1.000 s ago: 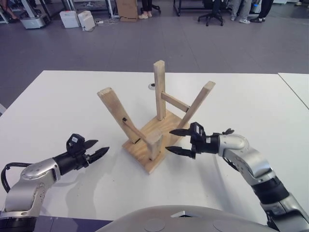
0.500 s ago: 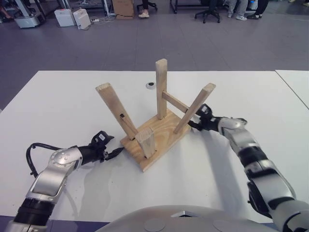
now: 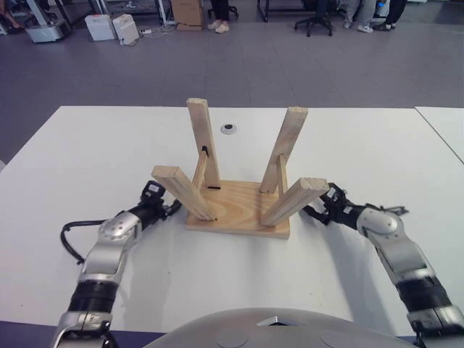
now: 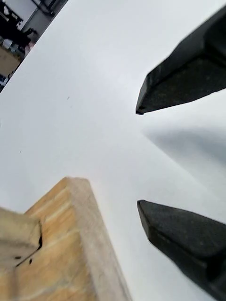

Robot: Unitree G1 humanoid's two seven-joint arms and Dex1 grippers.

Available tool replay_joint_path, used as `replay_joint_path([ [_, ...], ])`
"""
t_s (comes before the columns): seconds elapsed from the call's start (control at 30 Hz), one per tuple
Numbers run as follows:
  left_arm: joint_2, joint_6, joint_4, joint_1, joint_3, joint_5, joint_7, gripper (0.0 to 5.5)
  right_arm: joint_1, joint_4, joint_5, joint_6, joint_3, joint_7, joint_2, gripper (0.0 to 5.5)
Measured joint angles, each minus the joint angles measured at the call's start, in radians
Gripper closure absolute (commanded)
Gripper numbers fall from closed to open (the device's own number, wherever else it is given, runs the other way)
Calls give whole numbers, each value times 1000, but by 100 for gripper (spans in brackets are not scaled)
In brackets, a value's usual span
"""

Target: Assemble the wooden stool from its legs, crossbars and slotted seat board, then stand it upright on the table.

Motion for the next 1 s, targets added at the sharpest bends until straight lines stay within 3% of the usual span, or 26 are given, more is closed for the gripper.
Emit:
replay_joint_path([
  [0.13,10,46,-245,205,-34,7,-10,210,208,-263,1,136,17,-93,69,210],
  [0.27,-17,148,-378,239,-111,39,29,210,220,-312,5,209,69,-134,138,210],
  [0.47,-81,438,-567,220,-126,-51,60,210,186,-347,138,408,-62,-155,179,210],
  [0.63,-123,626,-719,157,-4,-209,93,210,41,-522,257,681,-209,-249,250,210],
  [0.77,-137,694,-805,82,129,-362,100,210,-86,-654,405,874,-354,-248,213,210],
  [1.0,-43,761,-820,84,200,-472,34,210,-80,-732,454,963,-345,-170,36,210],
])
